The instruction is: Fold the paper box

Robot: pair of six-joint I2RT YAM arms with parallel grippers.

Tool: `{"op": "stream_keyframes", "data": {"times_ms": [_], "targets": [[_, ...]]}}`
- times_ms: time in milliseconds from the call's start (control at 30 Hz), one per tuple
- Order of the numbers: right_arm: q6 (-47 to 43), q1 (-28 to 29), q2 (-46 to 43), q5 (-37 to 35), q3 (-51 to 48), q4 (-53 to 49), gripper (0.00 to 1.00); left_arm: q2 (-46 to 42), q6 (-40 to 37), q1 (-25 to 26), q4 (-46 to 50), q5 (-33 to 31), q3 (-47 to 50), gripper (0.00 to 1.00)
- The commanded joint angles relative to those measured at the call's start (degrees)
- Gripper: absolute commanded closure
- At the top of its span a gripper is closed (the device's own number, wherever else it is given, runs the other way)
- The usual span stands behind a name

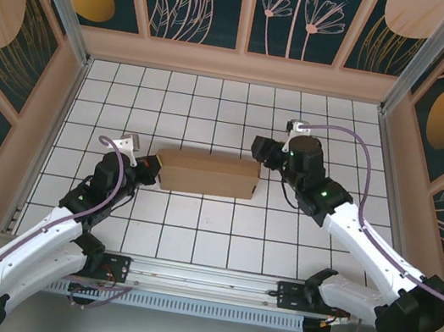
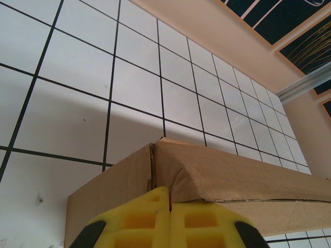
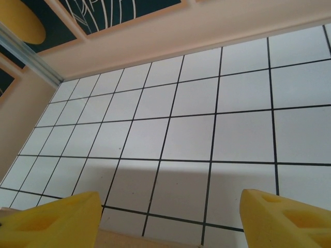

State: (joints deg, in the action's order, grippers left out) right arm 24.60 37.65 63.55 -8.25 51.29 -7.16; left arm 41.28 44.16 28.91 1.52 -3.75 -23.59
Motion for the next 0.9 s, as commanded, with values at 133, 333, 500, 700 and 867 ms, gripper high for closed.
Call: {"op": "stream_keyframes", "data": {"times_ms": [133,333,500,700,867], "targets": [[1.9,4.6,-0.7,-4.2,-4.6,0.9,0.3,0.9,0.2,0.6,12.4,1.8,2.2,1.0],[3.4,5.8,-0.3,-4.6,-9.8,1.9,0.36,0.1,0.5,0.7,12.5,2.1,2.2,1.0],[3.8,6.9,-1.0,-5.0,-12.0,2.7,0.42,-0.6,1.0,0.6,12.9,2.7,1.8,0.98],[4.6,8.7,-0.8,-7.2,-14.7,3.9,0.44,-4.2,1.7,0.7,15.6,4.3,-0.9,0.7],[5.0,9.5,-0.3,-8.6,-16.0,4.7,0.45,-7.2,3.0,0.7,18.3,7.0,-2.4,0.61]]}}
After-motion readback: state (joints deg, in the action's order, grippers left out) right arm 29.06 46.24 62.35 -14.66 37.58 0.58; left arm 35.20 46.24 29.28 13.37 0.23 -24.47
